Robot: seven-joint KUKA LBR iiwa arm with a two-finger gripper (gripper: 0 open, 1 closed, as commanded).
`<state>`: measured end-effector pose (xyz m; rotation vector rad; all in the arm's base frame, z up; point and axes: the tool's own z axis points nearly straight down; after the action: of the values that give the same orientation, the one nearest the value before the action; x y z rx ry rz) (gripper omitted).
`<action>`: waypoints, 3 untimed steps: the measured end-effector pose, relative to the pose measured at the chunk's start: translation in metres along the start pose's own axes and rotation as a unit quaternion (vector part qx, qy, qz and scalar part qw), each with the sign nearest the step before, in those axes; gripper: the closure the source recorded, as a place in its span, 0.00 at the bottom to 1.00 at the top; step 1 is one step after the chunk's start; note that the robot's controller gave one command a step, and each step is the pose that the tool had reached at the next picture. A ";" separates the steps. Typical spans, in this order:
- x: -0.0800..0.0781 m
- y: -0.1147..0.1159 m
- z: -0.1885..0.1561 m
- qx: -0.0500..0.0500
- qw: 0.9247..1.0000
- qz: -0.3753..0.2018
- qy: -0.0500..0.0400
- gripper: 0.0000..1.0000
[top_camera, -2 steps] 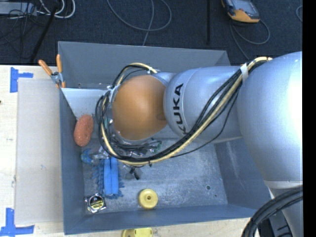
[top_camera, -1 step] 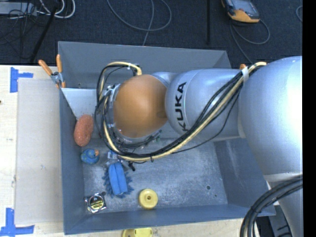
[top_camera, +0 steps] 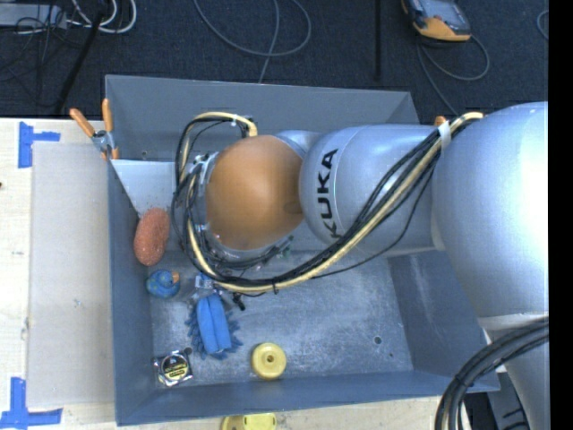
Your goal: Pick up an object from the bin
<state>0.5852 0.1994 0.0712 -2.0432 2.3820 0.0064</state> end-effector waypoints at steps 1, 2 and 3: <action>0.000 0.001 -0.003 -0.001 1.000 0.000 0.001 1.00; 0.000 0.001 -0.016 -0.001 1.000 0.001 0.002 1.00; -0.001 0.000 -0.023 0.001 1.000 0.002 0.001 1.00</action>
Offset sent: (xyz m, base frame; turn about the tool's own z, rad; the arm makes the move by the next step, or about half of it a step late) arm 0.0001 -0.0001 0.0224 0.0000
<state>0.5851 0.2000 0.0940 -2.0392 2.3859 0.0026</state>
